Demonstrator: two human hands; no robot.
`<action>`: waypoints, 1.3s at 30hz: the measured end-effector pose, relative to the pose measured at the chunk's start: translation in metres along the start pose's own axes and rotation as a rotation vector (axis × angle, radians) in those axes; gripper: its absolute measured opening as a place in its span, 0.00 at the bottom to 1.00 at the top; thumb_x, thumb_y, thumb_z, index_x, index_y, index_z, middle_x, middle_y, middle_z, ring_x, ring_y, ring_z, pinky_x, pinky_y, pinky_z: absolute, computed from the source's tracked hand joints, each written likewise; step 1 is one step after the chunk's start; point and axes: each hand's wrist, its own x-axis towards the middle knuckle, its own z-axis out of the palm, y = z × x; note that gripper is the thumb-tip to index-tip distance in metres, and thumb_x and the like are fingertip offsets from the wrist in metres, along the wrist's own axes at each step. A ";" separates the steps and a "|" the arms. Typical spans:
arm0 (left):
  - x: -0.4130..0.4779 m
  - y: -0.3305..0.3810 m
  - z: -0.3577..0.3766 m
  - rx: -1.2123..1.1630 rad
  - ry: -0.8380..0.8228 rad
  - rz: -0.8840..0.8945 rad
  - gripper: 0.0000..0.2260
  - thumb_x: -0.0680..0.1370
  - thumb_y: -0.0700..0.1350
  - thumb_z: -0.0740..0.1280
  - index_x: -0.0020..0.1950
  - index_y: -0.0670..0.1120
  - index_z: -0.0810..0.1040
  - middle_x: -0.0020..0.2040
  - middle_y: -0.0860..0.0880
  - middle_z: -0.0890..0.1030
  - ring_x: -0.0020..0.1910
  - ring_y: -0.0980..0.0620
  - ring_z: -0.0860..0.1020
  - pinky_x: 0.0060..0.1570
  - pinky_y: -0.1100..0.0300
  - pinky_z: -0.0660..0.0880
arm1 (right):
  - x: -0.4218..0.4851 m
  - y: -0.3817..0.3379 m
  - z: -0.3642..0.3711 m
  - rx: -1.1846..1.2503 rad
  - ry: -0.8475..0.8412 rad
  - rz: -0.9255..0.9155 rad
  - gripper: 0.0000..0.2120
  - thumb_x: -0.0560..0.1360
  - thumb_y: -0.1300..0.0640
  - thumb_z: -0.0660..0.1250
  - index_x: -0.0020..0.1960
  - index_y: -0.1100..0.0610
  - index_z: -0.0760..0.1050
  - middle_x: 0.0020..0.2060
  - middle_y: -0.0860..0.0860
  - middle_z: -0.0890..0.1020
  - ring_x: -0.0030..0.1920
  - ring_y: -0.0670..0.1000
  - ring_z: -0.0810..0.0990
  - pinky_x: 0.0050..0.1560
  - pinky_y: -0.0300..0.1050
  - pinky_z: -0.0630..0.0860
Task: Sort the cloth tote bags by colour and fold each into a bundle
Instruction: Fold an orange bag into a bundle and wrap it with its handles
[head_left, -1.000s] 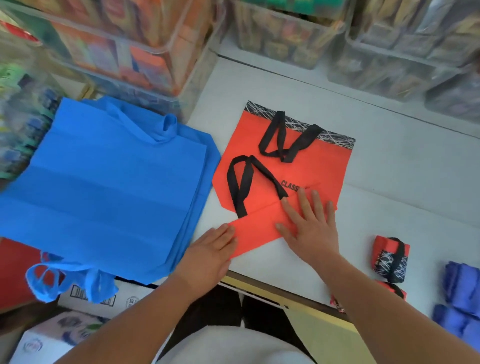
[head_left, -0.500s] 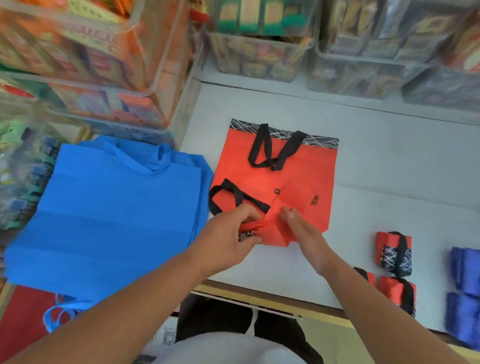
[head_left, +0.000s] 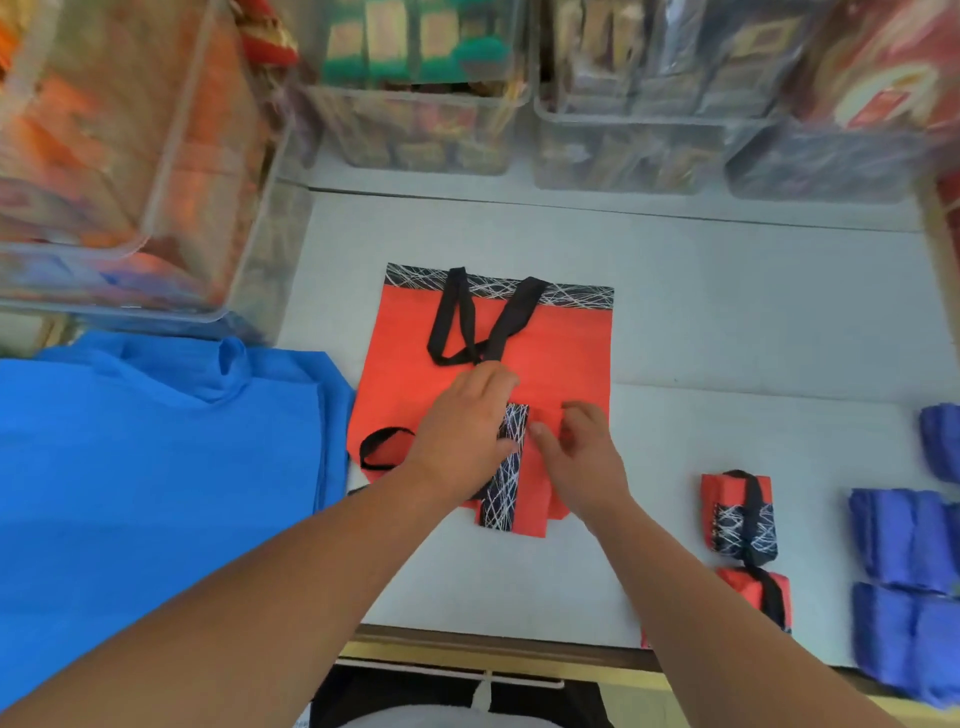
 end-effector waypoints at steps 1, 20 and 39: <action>-0.007 -0.005 0.003 0.075 0.014 0.094 0.27 0.67 0.44 0.80 0.63 0.45 0.76 0.70 0.46 0.74 0.69 0.44 0.71 0.68 0.49 0.70 | 0.006 0.001 0.002 -0.060 0.003 -0.008 0.14 0.79 0.44 0.68 0.49 0.55 0.74 0.53 0.44 0.73 0.45 0.50 0.76 0.44 0.48 0.73; -0.058 -0.042 0.060 0.190 -0.107 0.311 0.23 0.78 0.55 0.69 0.72 0.49 0.75 0.76 0.49 0.71 0.78 0.52 0.65 0.76 0.48 0.64 | 0.041 0.002 0.006 -0.272 -0.037 -0.065 0.17 0.78 0.37 0.65 0.66 0.36 0.72 0.54 0.44 0.72 0.47 0.52 0.80 0.48 0.51 0.79; -0.004 -0.028 0.026 -0.390 0.106 -0.499 0.11 0.77 0.55 0.71 0.52 0.50 0.77 0.38 0.53 0.76 0.41 0.48 0.77 0.40 0.57 0.68 | 0.028 0.001 0.001 0.060 -0.261 -0.024 0.12 0.76 0.36 0.62 0.49 0.43 0.74 0.46 0.45 0.77 0.45 0.42 0.75 0.51 0.43 0.70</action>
